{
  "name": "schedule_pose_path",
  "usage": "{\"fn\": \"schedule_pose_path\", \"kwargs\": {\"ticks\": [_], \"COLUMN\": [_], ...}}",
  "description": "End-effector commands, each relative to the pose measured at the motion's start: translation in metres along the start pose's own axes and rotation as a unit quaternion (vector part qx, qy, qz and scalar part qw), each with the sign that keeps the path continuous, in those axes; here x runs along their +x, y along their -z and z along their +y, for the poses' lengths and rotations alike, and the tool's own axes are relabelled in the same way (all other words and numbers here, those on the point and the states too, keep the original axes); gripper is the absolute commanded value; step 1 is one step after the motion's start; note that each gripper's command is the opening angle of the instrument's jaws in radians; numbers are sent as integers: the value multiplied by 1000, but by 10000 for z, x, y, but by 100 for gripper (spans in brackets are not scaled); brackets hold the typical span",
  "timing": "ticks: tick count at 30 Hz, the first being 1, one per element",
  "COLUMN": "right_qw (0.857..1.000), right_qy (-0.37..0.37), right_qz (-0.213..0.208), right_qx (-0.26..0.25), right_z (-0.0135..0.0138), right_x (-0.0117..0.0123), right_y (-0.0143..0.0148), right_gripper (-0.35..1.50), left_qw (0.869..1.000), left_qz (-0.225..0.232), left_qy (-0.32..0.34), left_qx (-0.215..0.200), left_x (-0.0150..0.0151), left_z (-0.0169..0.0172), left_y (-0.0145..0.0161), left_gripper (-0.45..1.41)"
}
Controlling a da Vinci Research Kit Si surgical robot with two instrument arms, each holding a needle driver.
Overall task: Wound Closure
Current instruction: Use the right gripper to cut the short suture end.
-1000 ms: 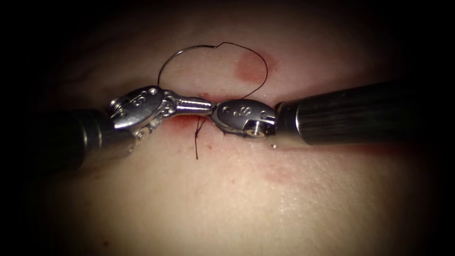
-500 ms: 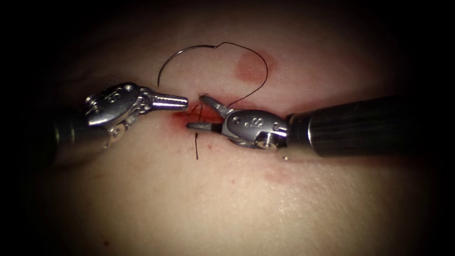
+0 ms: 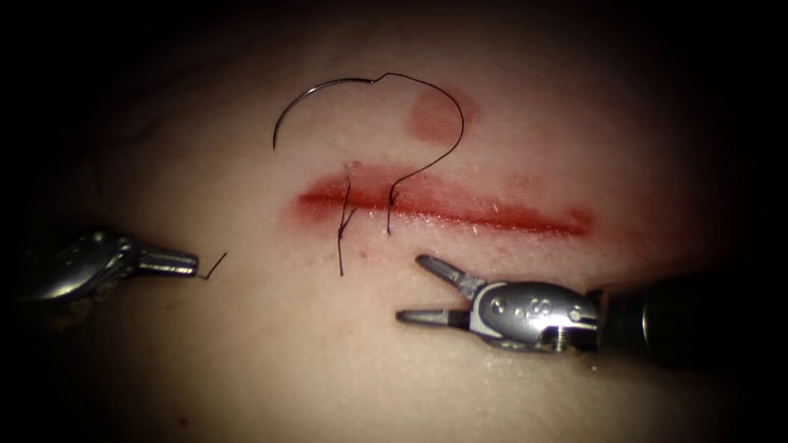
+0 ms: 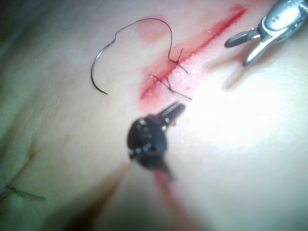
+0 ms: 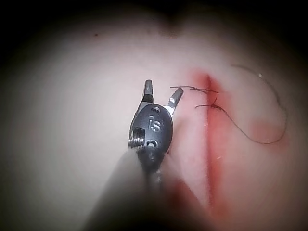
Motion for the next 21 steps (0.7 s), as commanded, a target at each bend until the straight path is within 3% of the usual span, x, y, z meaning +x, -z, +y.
{"fn": "schedule_pose_path", "kwargs": {"ticks": [1,8,9,17,21], "right_qw": [1000,1000,1000,1000,1000], "right_qy": [-2,-6,-6,-11,-12], "right_qz": [-4,-9,-10,-12,-12], "right_qx": [0,2,2,3,4], "right_z": [-3,-5,-5,-5,-5], "right_x": [-8,-5,-3,3,7], "right_y": [-8,-10,-10,-10,-9], "right_gripper": [148,148,148,148,148], "left_qw": [1000,998,996,978,972], "left_qz": [0,-54,-81,-180,-197], "left_qy": [-4,-25,-31,-62,-81], "left_qx": [1,7,21,84,102], "left_x": [-13,-62,-71,-97,-105], "left_z": [-3,-4,-11,-44,-76], "left_y": [-9,-6,-4,1,8], "left_gripper": [-45,-45,51,57,81]}}
